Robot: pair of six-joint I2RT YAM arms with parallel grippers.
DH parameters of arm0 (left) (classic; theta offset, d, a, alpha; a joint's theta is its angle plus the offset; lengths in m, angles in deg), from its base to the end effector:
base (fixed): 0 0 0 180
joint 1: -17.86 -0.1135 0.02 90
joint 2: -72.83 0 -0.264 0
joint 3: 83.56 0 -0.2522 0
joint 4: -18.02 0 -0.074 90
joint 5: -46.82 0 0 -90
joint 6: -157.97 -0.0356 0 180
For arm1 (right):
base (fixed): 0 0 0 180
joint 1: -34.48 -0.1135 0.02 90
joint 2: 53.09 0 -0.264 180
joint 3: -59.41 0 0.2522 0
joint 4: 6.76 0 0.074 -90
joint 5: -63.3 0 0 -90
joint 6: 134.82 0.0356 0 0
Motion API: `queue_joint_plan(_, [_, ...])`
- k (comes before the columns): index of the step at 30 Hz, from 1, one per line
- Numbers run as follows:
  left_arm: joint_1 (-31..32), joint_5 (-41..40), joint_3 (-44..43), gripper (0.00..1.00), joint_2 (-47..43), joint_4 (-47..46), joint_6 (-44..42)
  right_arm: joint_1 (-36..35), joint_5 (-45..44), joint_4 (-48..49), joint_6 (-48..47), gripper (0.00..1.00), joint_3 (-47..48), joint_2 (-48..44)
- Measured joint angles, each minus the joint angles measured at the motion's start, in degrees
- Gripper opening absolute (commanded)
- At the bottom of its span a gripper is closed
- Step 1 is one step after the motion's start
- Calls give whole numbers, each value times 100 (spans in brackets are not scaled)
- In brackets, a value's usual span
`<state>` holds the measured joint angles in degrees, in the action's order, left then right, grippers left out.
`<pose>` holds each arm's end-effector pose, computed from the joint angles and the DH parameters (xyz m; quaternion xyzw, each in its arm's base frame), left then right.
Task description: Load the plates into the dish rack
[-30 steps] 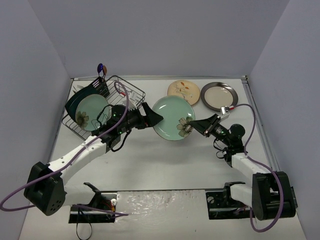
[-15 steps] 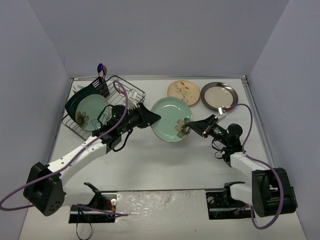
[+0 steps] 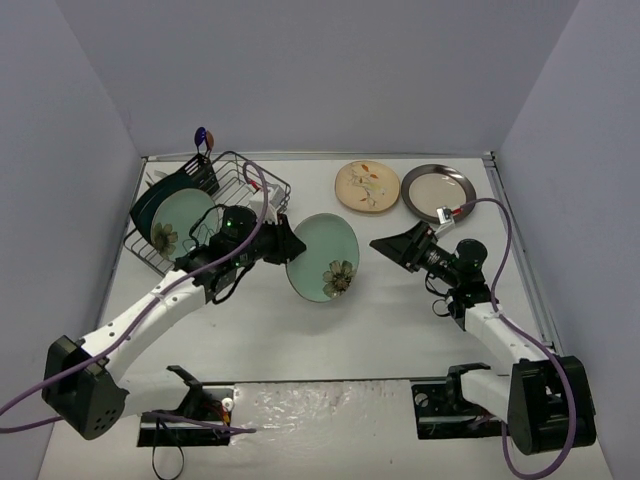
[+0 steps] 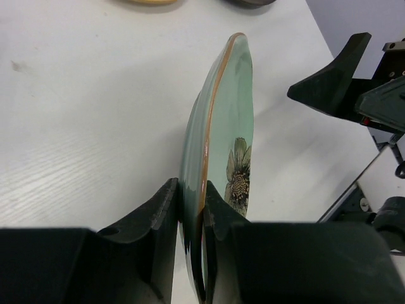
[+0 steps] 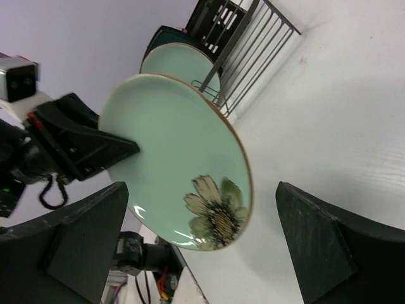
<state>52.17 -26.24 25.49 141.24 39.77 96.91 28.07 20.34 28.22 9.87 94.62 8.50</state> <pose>0.2228 -0.1646 0.3346 0.1230 0.8014 -0.4026 0.4249 0.2132 0.0502 0.2483 -0.0316 0.6694 0.5774 0.4664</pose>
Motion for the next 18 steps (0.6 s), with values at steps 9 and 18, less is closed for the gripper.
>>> queue_joint_plan(9, [-576, -1026, -2473, 0, -465, 2103, -2956, 4, -87, -1123, -801, 100, 170, -171])
queue_joint_plan(18, [-1991, -1699, -2819, 0, -348, 2783, -5148, 4, -118, -1246, -974, 100, 170, -161])
